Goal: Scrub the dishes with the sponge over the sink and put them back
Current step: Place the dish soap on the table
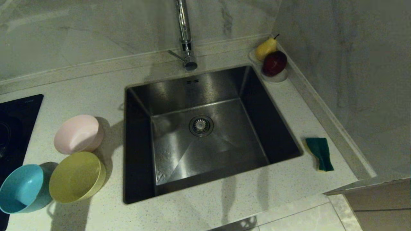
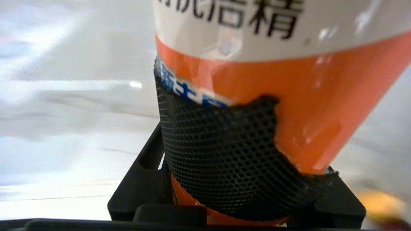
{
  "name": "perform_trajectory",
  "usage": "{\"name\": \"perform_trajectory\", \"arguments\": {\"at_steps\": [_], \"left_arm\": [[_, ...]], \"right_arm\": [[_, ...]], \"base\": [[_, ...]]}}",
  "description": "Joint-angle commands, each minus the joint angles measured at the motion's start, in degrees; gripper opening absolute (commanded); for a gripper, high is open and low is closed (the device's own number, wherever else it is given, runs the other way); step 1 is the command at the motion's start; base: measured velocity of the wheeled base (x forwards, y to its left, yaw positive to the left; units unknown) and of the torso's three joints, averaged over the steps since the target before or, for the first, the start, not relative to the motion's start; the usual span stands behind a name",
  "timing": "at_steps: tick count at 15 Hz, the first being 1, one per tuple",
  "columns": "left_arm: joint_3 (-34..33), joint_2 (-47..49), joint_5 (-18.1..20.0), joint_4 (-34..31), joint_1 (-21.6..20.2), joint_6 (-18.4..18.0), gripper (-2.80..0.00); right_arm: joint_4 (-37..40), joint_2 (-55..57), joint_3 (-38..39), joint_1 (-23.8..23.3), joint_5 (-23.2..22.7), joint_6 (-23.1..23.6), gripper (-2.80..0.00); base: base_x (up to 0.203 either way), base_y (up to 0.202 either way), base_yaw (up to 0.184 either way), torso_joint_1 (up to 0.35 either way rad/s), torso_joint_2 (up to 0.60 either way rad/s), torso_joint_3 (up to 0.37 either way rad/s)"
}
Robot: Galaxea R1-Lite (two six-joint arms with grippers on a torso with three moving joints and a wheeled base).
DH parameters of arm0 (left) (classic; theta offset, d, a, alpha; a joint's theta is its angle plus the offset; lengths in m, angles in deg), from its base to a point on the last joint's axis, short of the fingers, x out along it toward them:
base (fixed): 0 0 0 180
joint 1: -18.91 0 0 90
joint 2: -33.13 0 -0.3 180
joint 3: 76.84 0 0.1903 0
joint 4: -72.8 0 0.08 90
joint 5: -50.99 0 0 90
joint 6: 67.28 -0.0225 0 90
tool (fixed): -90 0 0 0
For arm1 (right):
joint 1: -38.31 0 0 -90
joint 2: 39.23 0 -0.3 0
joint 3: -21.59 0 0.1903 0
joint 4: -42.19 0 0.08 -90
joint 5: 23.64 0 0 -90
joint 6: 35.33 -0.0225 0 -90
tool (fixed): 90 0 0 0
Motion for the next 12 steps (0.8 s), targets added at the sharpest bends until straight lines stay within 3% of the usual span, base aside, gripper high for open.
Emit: {"name": "perform_trajectory", "arguments": {"at_steps": [1,4,7,9,12], "left_arm": [[-3.9,-5.1,3.0,-2.9,-12.5,5.7,-2.80],[-5.7,-6.7,9.5,-9.8,-29.2,19.5,-2.80],[-7.3,-5.5,14.0,-12.5,-44.7,32.1,-2.80],[-11.9,-4.8,17.9,-13.4,-51.3,38.1,-2.80],[-13.7,-2.6,19.2,-13.9,-58.3,43.5,-2.80]], "right_arm": [[0.0,0.0,0.0,0.0,0.0,0.0,-2.80],[0.0,0.0,0.0,0.0,0.0,0.0,-2.80],[0.0,0.0,0.0,0.0,0.0,0.0,-2.80],[0.0,0.0,0.0,0.1,0.0,0.0,-2.80],[0.0,0.0,0.0,0.0,0.0,0.0,-2.80]], "base": [[0.000,0.000,0.000,0.000,0.00,0.000],[0.000,0.000,0.000,0.000,0.00,0.000],[0.000,0.000,0.000,0.000,0.00,0.000],[0.000,0.000,0.000,0.000,0.00,0.000],[0.000,0.000,0.000,0.000,0.00,0.000]]}}
